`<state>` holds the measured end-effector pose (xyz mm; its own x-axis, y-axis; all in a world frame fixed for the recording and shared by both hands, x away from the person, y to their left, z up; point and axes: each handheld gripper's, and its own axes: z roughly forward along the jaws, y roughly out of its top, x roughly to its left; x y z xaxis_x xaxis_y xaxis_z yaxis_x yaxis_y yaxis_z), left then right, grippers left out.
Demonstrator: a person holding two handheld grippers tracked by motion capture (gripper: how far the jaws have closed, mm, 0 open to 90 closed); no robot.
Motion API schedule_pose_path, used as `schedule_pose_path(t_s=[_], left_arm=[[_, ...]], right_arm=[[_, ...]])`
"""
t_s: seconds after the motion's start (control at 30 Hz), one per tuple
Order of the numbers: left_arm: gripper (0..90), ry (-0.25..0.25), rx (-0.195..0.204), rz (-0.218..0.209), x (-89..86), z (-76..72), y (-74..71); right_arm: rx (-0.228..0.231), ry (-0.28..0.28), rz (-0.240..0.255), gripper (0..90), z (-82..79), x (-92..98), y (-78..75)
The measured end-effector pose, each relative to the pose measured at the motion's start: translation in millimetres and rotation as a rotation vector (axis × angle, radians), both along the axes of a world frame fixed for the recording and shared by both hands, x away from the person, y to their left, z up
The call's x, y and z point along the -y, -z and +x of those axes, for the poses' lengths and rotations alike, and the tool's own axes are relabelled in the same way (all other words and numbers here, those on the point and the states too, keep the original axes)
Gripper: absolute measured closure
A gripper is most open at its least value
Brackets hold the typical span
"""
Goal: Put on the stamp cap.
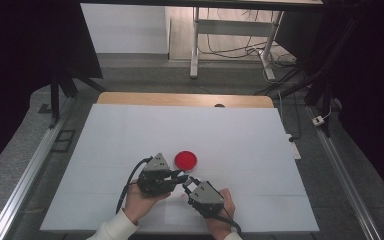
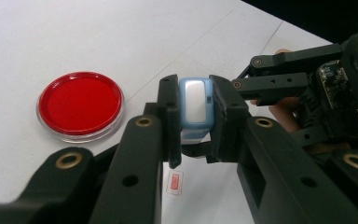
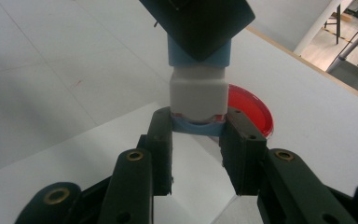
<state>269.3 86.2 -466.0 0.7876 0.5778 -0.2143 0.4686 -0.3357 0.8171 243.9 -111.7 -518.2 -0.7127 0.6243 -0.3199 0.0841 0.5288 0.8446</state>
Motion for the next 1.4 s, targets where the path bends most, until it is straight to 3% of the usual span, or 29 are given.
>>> schedule_pose_path(t_s=[0.6, 0.93, 1.4], left_arm=[[75.5, 0.011, -0.02, 0.005, 0.9, 0.8, 3.8], [75.6, 0.003, -0.02, 0.01, 3.6, -0.2, 7.2], [75.3, 0.008, -0.006, -0.001, 2.1, 0.2, 4.7]], right_arm=[[0.021, -0.017, -0.025, 65.1, -2.4, -1.2, 1.1], [-0.005, -0.012, 0.006, 65.1, -2.4, -0.2, 2.2], [-0.021, -0.036, -0.007, 63.7, 1.6, 3.0, 1.4]])
